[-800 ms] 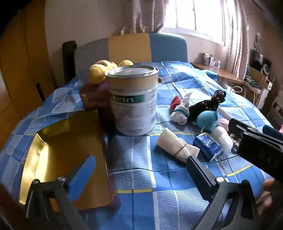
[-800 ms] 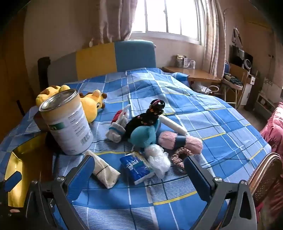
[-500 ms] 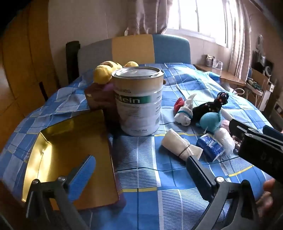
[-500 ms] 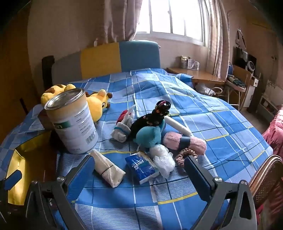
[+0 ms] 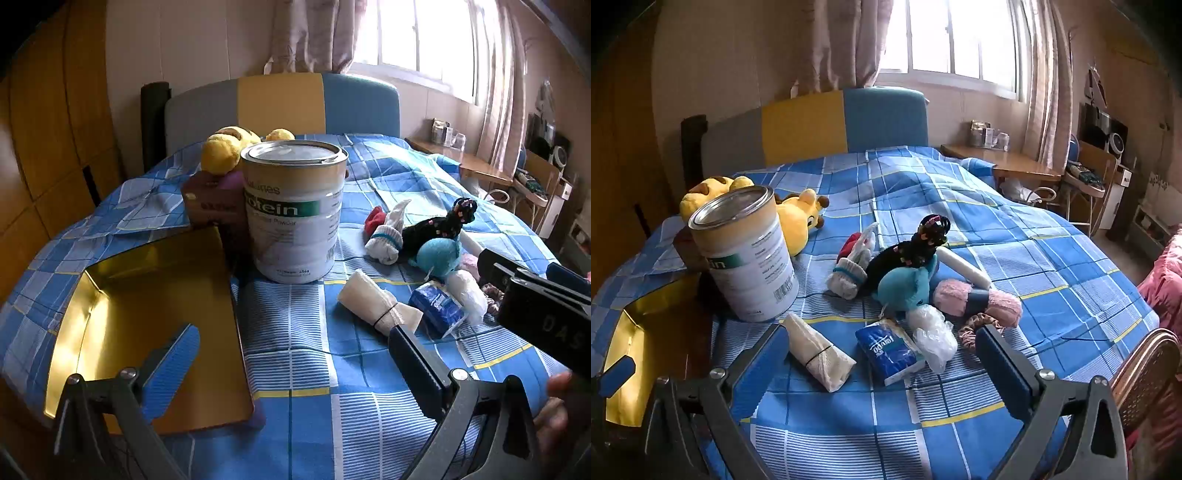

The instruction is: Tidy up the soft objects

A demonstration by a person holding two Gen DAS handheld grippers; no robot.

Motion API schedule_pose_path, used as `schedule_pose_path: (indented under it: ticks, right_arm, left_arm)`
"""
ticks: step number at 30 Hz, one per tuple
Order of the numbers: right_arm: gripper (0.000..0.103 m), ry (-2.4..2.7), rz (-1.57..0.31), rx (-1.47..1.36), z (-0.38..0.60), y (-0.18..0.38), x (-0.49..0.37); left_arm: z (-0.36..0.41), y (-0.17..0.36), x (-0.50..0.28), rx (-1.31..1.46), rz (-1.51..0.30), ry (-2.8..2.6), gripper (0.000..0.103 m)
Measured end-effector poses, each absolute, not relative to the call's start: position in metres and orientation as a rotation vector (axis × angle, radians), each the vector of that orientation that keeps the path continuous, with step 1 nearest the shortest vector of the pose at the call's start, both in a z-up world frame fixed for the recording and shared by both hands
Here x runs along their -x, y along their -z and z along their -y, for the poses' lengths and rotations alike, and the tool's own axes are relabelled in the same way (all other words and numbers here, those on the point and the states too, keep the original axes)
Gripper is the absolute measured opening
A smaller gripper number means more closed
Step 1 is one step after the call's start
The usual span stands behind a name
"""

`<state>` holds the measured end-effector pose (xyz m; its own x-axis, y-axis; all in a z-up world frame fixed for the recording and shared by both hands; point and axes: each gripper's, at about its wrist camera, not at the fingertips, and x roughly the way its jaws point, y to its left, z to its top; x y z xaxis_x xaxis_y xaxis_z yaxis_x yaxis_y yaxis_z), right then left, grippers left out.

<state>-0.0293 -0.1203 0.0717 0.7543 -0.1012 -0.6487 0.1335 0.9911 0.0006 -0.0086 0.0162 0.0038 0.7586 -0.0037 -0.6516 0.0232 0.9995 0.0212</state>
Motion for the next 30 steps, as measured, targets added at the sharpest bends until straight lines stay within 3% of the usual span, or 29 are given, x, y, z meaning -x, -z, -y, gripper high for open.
schedule_pose_path:
  ticks: [30]
  right_arm:
    - [0.103,0.145,-0.699,-0.054,0.1267,-0.0733,0.0301]
  left_arm:
    - [-0.0125,-0.0031,0.0119,-0.039,-0.718,0.048,0.103]
